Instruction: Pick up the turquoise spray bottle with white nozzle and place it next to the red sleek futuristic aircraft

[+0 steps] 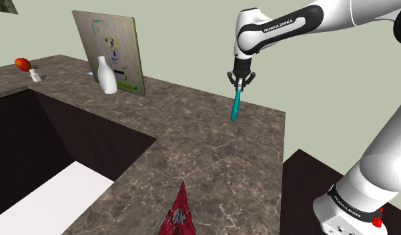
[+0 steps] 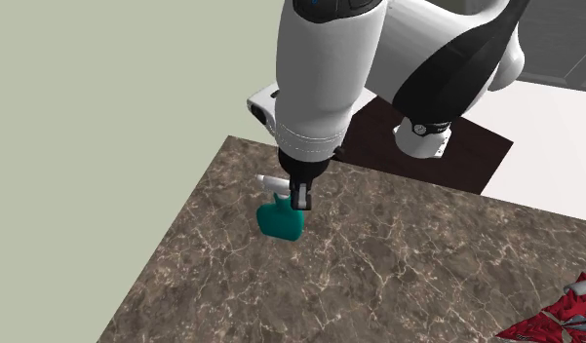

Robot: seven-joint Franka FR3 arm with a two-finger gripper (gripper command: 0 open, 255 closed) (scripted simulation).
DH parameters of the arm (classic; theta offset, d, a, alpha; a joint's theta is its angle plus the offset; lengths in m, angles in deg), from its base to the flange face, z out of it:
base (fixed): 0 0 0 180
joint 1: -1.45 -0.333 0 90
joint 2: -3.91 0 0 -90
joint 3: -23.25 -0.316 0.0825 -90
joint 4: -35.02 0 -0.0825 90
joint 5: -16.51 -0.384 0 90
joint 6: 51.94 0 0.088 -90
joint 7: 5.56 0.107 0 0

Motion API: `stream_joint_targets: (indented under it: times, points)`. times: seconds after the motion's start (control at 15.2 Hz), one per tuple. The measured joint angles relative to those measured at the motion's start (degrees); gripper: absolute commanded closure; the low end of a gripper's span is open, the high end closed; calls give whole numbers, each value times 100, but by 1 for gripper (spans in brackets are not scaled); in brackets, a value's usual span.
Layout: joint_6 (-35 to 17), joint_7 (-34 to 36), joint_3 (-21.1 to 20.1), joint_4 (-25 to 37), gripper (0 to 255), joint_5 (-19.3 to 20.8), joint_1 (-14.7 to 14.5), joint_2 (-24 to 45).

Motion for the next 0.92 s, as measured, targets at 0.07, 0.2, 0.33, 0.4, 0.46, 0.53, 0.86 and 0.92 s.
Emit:
stream_joint_targets:
  times: [0.07, 0.2, 0.33, 0.4, 0.46, 0.53, 0.86, 0.92]
  points:
    - [79, -15, 0, 79, 255, -6, 1, -2]
    - [232, -59, 9, 202, 255, -19, 12, -36]
    - [372, -70, 3, 304, 255, -30, 7, -75]
    - [447, -79, 2, 379, 255, -34, 6, -75]
    - [519, -89, 1, 431, 255, -40, 6, -95]
    - [591, -98, 1, 484, 255, -46, 5, -114]
    - [972, -145, -3, 828, 255, -66, 2, -155]
    - [1049, -163, 0, 909, 255, -68, 6, -153]
